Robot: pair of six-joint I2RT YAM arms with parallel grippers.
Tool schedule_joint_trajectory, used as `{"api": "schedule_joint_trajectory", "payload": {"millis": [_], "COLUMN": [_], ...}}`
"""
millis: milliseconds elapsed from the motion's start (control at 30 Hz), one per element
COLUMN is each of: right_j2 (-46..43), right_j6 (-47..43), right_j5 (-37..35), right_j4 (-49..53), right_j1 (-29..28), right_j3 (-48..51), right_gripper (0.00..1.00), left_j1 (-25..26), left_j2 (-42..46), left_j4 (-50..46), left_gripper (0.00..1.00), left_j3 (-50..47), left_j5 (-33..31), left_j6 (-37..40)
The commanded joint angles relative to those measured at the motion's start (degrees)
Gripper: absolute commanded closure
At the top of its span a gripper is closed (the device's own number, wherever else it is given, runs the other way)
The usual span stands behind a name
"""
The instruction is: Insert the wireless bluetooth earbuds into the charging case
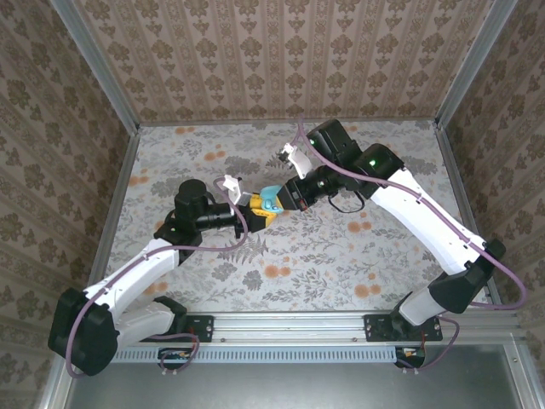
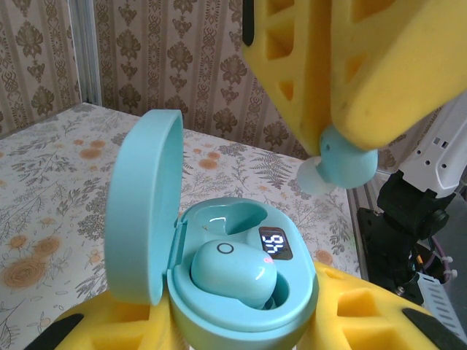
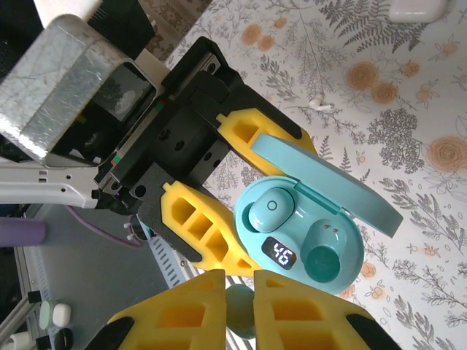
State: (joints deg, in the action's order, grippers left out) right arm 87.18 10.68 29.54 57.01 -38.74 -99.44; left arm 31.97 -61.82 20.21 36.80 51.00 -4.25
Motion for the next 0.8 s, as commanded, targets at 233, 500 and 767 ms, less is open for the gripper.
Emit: {"api": "schedule_joint_trajectory", "payload": {"millis": [233, 500, 767], "right_j2": [2.79, 3.66, 4.40], "right_j6": [-1.70, -2.66, -3.01], "right_j5": [-0.58, -0.58, -0.47], "right_j4": [1.04, 1.71, 1.96], "right_j1": [0.15, 1.06, 1.74], "right_j3": [-1.03, -0.09, 0.56], "right_gripper": [0.87, 0.87, 0.87], "left_j1": [0.64, 0.64, 0.64], "left_j2": [0.82, 0.91, 0.39], "left_j4": [1.52, 1.33, 1.46], "left_gripper": [0.93, 0.93, 0.93], "left_j3": [1.79, 1.74, 1.78], "left_j5": [0.83, 0.78, 0.85], "left_j6": [0.02, 0.16, 0.30]}}
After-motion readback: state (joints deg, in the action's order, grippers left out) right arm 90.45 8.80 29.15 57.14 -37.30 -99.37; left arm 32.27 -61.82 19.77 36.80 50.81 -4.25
